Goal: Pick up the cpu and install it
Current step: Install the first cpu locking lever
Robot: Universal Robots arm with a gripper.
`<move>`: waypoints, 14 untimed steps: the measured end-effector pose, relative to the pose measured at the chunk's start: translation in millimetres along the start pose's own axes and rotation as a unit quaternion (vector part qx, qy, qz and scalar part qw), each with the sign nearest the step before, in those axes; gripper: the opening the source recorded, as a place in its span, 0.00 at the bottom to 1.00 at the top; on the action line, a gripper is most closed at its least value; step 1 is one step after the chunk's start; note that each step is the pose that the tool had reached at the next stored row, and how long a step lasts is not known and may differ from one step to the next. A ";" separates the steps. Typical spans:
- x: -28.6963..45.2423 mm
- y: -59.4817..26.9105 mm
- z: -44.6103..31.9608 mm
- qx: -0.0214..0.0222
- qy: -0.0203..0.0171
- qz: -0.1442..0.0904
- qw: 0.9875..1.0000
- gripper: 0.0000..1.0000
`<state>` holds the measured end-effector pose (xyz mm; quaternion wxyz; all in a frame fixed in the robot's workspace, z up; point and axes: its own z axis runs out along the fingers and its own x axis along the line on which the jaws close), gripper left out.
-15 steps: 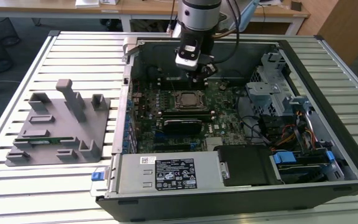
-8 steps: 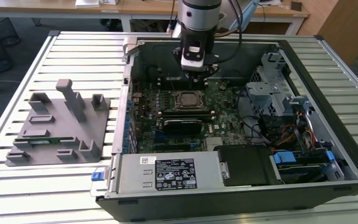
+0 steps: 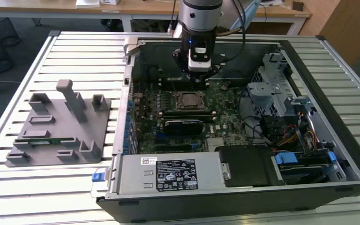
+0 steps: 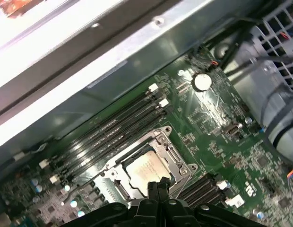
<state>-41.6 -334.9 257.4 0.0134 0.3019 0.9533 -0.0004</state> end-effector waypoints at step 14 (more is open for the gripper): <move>0.0 0.0 0.9 -0.003 0.001 -0.127 0.992 0.11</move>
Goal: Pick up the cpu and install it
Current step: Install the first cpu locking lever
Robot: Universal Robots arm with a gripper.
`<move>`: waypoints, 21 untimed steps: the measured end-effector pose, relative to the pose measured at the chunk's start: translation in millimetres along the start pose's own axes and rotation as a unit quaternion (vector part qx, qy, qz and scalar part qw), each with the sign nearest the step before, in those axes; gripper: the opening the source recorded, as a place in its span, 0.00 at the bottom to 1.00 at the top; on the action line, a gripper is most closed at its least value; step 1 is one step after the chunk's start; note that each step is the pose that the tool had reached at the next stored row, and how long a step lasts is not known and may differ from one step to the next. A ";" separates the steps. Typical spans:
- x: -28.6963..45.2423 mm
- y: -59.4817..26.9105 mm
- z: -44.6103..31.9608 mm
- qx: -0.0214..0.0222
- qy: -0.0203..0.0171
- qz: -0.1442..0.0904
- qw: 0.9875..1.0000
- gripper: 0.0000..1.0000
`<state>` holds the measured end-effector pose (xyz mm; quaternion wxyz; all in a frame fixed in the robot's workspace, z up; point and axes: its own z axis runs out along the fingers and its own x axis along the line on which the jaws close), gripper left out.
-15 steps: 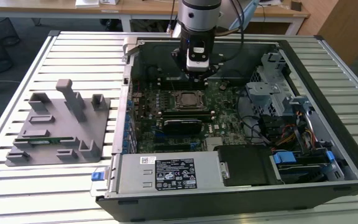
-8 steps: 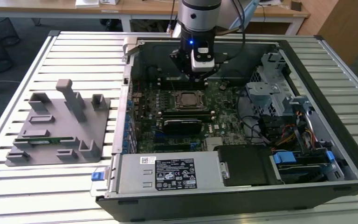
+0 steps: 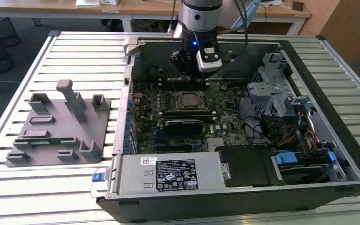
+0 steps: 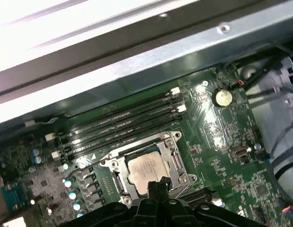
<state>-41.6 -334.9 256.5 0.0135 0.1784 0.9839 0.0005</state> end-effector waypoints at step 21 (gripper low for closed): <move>12.4 -4.1 1.6 -0.003 0.001 -0.147 0.989 0.11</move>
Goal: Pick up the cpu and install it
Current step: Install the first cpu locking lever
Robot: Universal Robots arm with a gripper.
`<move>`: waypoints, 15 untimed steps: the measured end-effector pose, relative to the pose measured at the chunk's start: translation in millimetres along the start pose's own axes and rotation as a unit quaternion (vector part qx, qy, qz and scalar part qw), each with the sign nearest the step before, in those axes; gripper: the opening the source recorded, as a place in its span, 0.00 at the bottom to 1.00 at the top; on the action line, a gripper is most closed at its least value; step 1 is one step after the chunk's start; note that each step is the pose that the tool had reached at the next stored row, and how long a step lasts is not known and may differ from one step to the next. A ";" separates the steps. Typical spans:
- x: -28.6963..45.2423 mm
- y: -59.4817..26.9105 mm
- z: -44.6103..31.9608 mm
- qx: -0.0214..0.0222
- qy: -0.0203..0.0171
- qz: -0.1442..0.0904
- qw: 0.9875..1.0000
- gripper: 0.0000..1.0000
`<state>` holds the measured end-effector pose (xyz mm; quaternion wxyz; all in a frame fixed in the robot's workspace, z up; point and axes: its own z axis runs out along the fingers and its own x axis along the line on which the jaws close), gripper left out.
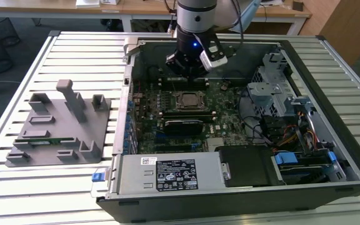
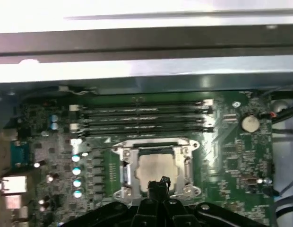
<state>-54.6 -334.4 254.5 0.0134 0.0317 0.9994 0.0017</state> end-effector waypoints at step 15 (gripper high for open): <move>43.3 -1.5 0.0 0.000 0.000 0.000 1.000 0.11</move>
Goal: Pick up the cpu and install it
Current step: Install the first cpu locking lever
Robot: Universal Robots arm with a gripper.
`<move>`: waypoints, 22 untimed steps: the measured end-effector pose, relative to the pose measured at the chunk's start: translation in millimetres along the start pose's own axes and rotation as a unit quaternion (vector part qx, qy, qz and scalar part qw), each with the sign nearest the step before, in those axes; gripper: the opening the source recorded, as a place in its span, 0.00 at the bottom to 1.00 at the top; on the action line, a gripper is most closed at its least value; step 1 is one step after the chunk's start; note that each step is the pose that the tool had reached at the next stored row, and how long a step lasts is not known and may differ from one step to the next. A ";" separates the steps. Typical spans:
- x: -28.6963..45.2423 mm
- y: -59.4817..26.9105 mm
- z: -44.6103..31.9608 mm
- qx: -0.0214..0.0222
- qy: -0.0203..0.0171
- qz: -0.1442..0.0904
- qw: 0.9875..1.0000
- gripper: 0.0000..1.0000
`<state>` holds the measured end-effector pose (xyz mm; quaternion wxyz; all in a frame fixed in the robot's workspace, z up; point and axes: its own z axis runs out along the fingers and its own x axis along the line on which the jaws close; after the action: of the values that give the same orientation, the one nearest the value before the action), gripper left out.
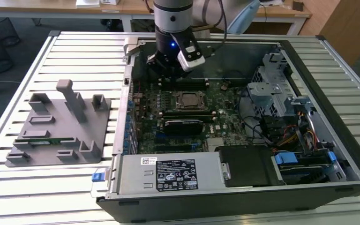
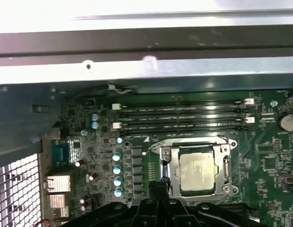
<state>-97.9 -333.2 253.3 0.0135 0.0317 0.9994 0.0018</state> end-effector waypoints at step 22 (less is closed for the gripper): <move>15.6 13.6 1.2 0.000 0.000 -0.006 1.000 0.11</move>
<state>-112.6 -318.6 251.8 0.0134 0.0255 0.9996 0.0020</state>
